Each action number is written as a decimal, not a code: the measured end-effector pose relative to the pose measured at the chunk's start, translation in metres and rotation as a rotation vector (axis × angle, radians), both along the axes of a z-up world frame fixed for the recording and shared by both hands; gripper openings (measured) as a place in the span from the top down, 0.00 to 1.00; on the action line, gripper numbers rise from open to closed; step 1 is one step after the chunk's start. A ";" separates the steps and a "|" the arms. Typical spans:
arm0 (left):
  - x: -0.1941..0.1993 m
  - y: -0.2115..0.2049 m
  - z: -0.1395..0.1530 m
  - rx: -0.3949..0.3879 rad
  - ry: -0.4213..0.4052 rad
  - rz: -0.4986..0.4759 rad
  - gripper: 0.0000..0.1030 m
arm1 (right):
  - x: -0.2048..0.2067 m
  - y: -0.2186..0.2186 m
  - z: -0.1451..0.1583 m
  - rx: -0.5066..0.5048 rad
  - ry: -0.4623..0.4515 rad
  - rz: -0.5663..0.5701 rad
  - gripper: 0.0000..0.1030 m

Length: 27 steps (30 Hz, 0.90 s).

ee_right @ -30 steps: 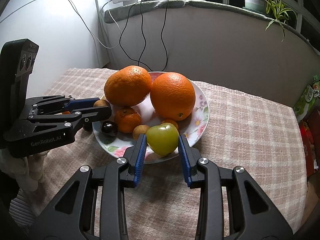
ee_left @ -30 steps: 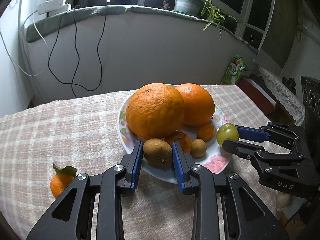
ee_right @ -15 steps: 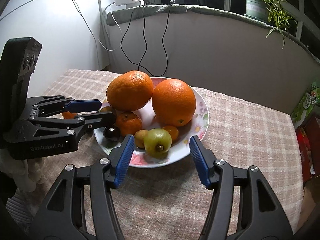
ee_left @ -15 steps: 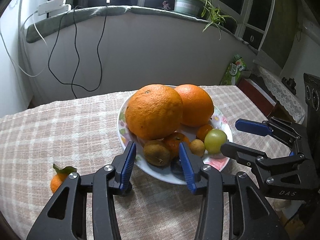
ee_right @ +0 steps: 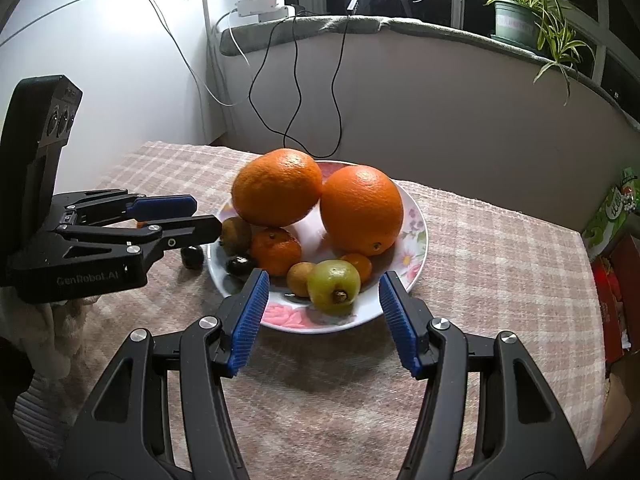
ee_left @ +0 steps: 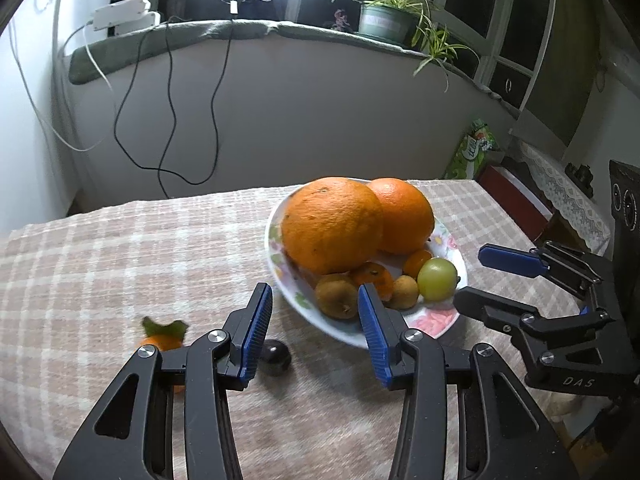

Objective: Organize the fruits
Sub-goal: 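Withdraw both tools from the plate toward the leafy tangerine and dark plum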

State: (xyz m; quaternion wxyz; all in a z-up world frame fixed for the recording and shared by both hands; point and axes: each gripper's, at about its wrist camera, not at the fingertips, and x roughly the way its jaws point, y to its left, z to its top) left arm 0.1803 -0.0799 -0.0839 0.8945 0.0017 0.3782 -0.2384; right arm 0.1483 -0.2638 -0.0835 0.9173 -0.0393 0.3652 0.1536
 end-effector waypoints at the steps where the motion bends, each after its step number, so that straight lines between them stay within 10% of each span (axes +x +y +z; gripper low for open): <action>1: -0.001 0.004 0.001 0.001 -0.002 0.003 0.58 | -0.002 0.002 0.001 0.001 -0.002 0.004 0.42; 27: -0.025 0.112 -0.015 -0.030 0.036 0.148 0.58 | -0.028 0.072 0.000 0.007 0.024 0.167 0.42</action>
